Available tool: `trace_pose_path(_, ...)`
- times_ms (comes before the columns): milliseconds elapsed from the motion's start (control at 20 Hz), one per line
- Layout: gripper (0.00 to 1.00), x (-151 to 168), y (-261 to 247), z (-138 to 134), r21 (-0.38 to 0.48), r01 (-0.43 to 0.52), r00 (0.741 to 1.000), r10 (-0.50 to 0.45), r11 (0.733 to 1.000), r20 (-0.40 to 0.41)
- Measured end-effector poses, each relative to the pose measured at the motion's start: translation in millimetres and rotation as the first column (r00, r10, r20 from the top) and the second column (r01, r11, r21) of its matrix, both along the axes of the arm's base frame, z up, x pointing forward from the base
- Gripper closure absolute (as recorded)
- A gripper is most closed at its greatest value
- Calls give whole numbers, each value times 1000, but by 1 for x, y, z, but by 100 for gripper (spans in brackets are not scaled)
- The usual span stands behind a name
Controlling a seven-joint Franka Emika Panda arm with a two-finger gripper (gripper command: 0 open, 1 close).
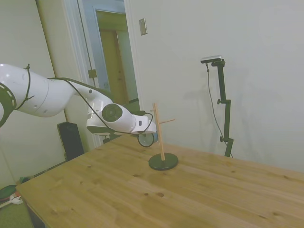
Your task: Unload the mug
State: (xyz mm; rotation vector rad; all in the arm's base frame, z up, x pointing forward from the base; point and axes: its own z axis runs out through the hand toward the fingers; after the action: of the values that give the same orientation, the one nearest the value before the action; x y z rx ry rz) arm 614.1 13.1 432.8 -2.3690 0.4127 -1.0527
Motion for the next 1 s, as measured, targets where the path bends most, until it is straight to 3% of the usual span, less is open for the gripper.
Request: trace_pose_path(1000, 100, 0, -4, 4, 15, -16, 1000, 16, 1000, -1)
